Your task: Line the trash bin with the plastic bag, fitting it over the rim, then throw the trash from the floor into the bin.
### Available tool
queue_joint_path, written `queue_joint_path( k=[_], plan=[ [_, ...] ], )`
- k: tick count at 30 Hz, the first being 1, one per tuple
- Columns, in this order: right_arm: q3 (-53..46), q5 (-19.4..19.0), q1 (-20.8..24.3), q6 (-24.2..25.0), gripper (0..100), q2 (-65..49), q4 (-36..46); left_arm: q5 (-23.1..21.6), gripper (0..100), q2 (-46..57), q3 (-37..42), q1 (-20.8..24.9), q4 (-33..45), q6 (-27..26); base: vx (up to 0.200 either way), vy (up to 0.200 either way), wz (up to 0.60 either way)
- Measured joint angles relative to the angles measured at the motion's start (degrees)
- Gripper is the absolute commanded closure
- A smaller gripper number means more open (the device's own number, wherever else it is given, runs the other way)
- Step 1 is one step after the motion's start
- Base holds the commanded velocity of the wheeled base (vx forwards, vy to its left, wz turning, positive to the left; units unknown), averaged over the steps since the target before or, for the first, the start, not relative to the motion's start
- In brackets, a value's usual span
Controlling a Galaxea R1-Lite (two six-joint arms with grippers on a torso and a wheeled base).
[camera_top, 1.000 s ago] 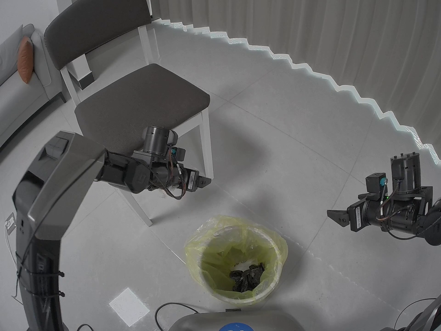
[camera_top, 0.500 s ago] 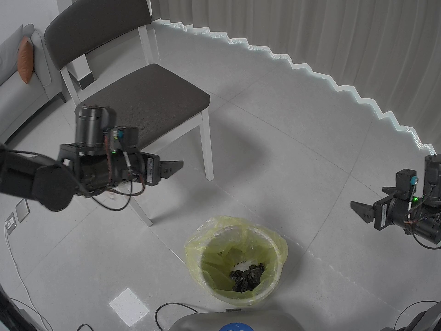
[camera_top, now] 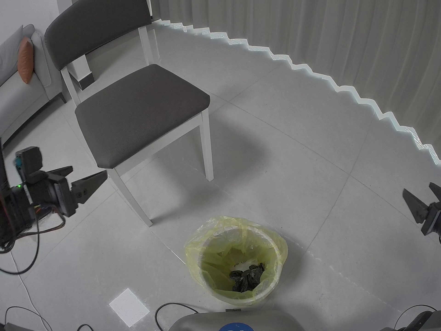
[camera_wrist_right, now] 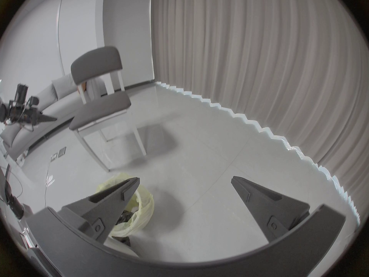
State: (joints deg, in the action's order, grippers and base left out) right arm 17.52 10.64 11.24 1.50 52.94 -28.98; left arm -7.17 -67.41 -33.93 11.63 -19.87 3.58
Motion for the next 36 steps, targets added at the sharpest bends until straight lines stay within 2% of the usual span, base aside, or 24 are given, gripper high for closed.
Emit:
queue_joint_path(
  k=[4, 9, 16, 19, 30, 36],
  plan=[
    [-3.6, -0.7, -2.6, 0.5, 0, -8.8, -0.6, 0.1, 0, 7.3, 3.6, -1.8, 0.1, 0.2, 0.0, 0.0, 0.0],
    [-7.2, -3.6, -5.2, 1.0, 0, -22.0, 1.4, 0.2, 0, 15.7, 7.8, -3.0, 0.3, 0.4, 0.0, 0.0, 0.0],
    [-9.1, -7.4, -8.2, 2.2, 0, -40.2, 13.8, -0.2, 0, 28.2, 14.8, -4.4, 0.5, 0.5, 0.0, 0.0, 0.0],
    [-9.5, -8.3, -9.4, 3.0, 0, -45.6, 16.7, -0.9, 0, 34.3, 17.9, -5.9, 0.6, 0.5, 0.0, 0.0, 0.0],
    [-15.2, -8.2, -11.1, 0.8, 0, -51.6, 17.7, -4.4, 0, 54.7, 25.3, -13.2, 5.3, 0.4, 0.0, 0.0, 0.0],
    [-16.3, -7.8, -11.3, 0.0, 0, -52.1, 20.4, -3.4, 0, 60.3, 31.1, -15.2, 6.4, 0.0, 0.0, 0.0, 0.0]
  ],
)
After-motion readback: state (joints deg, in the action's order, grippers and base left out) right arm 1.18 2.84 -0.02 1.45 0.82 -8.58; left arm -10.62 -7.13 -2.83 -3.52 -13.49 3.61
